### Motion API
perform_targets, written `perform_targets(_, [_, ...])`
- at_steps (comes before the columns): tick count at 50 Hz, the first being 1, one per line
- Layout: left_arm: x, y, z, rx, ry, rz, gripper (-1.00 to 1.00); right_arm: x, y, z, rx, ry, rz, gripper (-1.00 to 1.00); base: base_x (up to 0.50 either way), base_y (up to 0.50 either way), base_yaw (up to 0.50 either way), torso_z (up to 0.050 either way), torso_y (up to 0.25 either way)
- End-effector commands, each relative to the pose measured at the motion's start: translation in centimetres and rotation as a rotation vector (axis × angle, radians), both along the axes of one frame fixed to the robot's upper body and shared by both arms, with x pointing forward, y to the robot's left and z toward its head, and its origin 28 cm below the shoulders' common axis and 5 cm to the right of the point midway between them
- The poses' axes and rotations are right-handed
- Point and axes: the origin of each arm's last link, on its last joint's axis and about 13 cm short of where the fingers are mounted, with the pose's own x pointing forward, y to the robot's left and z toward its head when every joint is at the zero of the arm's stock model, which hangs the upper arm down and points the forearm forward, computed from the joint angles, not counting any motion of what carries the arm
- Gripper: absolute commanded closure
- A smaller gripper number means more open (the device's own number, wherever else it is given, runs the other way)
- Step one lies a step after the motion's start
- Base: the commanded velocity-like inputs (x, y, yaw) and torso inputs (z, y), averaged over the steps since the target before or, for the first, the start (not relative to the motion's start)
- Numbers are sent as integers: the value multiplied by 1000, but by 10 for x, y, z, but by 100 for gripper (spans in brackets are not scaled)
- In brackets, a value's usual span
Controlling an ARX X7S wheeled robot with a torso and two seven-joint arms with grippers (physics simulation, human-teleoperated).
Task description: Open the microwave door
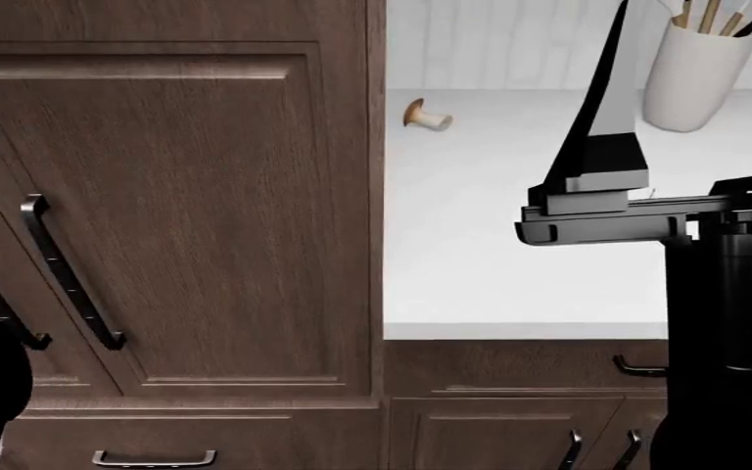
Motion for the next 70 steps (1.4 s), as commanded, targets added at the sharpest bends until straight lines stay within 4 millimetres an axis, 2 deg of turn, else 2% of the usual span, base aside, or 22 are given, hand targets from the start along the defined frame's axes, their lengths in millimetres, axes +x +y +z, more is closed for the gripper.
perform_targets(1, [-24, 17, -8, 5, 7, 118, -100, 0, 0, -1, 3, 1, 10, -100, 0, 0, 0, 0, 0])
perform_targets(30, [-95, 79, -28, -38, 72, 486, -100, -1, -1, -4, 13, 5, 19, -100, 0, 0, 0, 0, 0])
perform_targets(36, [-109, 100, -28, -64, 98, 603, -100, -1, 1, -3, 13, 4, 22, -100, 0, 0, 0, 0, 0])
perform_targets(53, [-119, 156, -52, -185, 222, 837, -100, 0, 1, -2, 14, 4, 27, -100, 0, 0, 0, 0, 0])
perform_targets(70, [-143, 188, -58, -237, 278, 1000, -100, 0, 3, -2, 14, 4, 33, -100, 0, 0, 0, 0, 0])
